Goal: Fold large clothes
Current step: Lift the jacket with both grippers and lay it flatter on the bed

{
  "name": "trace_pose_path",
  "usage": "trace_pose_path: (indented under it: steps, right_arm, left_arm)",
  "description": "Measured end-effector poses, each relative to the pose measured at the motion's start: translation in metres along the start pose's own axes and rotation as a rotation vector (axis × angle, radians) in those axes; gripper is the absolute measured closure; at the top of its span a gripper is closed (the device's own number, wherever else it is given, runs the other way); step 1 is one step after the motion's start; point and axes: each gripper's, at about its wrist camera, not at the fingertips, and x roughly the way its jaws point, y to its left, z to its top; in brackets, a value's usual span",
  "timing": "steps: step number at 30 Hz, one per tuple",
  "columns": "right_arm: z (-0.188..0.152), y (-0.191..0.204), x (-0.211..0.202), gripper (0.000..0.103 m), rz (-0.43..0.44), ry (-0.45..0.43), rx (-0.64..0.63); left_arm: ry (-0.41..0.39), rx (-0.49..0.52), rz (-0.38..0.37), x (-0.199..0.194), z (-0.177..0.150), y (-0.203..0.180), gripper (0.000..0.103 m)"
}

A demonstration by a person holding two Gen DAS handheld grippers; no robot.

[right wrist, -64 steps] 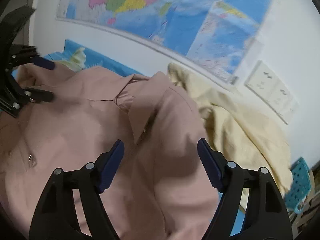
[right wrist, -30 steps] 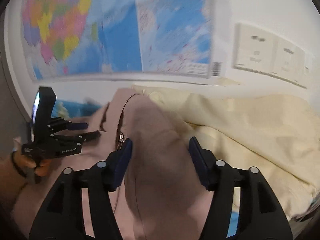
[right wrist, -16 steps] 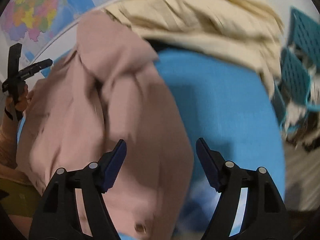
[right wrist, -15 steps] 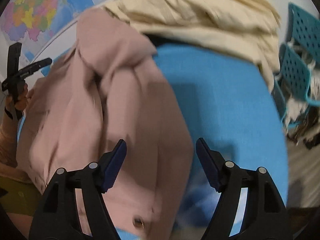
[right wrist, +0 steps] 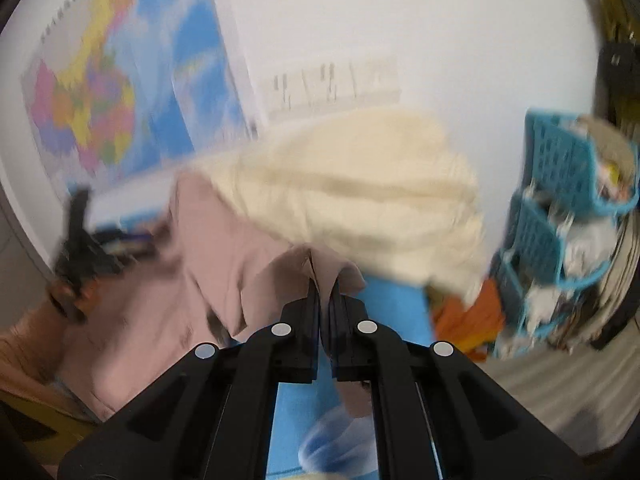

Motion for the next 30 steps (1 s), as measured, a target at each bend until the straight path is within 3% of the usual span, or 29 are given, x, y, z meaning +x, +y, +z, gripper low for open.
trace_pose_path:
  steps: [3, 4, 7, 13, 16, 18, 21, 24, 27, 28, 30]
  right_arm:
    - [0.024, 0.007, -0.022, 0.099, 0.002, -0.024, -0.028]
    - [0.03, 0.011, -0.028, 0.099, 0.01, -0.029, -0.047]
    - [0.039, 0.035, -0.044, 0.099, 0.111, -0.03, -0.099]
    - [0.027, 0.126, -0.046, 0.098, 0.382, 0.044, -0.253]
    - [0.021, 0.172, -0.025, 0.098, 0.501, 0.125, -0.299]
    - [0.016, 0.2, -0.003, 0.098, 0.57, 0.18, -0.318]
    - [0.007, 0.241, 0.04, 0.098, 0.662, 0.274, -0.327]
    - [-0.007, 0.27, 0.091, 0.098, 0.714, 0.366, -0.305]
    - [-0.022, 0.296, 0.141, 0.094, 0.728, 0.449, -0.269]
    - [-0.028, 0.304, 0.158, 0.092, 0.739, 0.48, -0.236]
    - [-0.039, 0.32, 0.183, 0.075, 0.718, 0.531, -0.231]
  left_arm:
    - [0.046, -0.002, -0.029, 0.031, 0.019, -0.01, 0.037]
    - [0.072, 0.0, -0.036, 0.043, 0.023, -0.013, 0.043]
    - [0.112, 0.016, -0.012, 0.073, 0.03, -0.022, 0.047]
    - [0.125, -0.006, -0.001, 0.101, 0.035, -0.019, 0.047]
    - [0.08, -0.026, -0.08, 0.076, 0.032, -0.006, 0.046]
    - [0.041, -0.036, -0.102, 0.05, 0.025, 0.008, 0.039]
    - [-0.014, -0.101, -0.12, 0.003, 0.001, 0.045, 0.038]
    - [-0.038, -0.187, -0.061, -0.04, -0.033, 0.088, 0.037]
    - [-0.046, -0.19, 0.011, -0.072, -0.063, 0.112, 0.037]
    - [-0.045, -0.184, 0.019, -0.082, -0.074, 0.116, 0.037]
    - [-0.035, -0.178, 0.018, -0.095, -0.09, 0.115, 0.035]
